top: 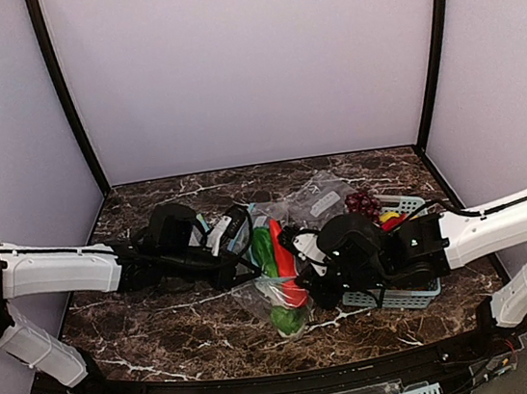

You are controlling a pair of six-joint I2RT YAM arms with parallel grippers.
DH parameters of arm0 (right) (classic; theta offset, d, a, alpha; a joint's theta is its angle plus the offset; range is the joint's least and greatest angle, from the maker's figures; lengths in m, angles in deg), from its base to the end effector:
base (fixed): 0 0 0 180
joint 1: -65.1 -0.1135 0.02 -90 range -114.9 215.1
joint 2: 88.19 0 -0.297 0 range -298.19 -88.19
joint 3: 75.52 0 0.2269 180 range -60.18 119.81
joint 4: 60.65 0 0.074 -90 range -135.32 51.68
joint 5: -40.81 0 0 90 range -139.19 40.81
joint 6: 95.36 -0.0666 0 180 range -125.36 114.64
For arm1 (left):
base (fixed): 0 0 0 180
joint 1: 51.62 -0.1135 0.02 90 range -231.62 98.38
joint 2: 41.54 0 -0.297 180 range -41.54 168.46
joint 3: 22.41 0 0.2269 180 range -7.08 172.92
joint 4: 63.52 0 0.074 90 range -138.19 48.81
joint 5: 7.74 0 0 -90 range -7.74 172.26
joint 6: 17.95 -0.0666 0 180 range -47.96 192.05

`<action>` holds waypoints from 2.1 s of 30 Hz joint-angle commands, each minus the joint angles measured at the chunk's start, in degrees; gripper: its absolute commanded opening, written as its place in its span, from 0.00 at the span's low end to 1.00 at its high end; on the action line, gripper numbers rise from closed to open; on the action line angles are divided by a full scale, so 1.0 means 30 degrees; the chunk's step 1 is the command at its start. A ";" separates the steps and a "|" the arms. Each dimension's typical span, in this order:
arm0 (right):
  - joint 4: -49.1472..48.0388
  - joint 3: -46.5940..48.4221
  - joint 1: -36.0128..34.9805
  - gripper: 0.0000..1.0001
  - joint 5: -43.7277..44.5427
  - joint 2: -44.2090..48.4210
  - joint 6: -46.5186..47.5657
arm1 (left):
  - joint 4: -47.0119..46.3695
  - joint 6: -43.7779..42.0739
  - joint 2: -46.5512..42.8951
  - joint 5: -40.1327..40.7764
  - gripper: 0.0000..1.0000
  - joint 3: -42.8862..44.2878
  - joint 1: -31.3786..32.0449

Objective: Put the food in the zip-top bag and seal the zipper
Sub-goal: Pass from the left arm to the right, then pass from the right arm to the left

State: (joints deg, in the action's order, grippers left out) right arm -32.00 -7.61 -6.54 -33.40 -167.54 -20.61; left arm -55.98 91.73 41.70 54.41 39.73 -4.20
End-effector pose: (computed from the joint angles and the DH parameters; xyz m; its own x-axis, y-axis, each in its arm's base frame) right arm 0.1095 0.2725 0.2715 -0.4187 -0.4580 -0.7842 -0.7645 0.6438 0.0322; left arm 0.1891 -0.2518 0.2631 -0.6180 0.2325 -0.7510 0.7650 0.3979 -0.5064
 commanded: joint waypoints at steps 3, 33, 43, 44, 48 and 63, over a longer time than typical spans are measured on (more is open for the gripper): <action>-0.0179 0.0513 -0.0945 0.00 0.1141 -0.0641 -0.0079 | 0.0142 -0.0219 -0.0917 0.1394 0.05 -0.1225 -0.0015; -0.0068 0.2572 -0.2542 0.00 0.1635 -0.1996 0.1752 | 0.7345 0.1423 0.2672 0.1753 0.99 0.5548 -0.0801; -0.0204 0.2622 -0.2609 0.00 0.1781 -0.2180 0.2051 | 0.6634 0.2654 0.4532 0.0076 0.99 0.4719 -0.0999; -0.0256 0.2615 -0.2613 0.00 0.1813 -0.2173 0.2055 | 0.6587 0.2749 0.4675 0.0010 0.99 0.4529 -0.1005; -0.0295 0.2541 -0.2664 0.00 0.1937 -0.2248 0.2064 | 0.6627 0.3086 0.5059 -0.0281 0.99 0.4143 -0.1012; -0.0063 0.2448 -0.2690 0.00 0.3125 -0.2615 0.1392 | 0.7716 0.3616 0.5186 -0.0775 0.46 0.3874 -0.1042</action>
State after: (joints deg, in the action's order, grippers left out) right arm -31.27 -1.66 -14.08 -27.50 -175.09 -15.10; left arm -35.63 102.09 57.59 52.57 52.98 -7.17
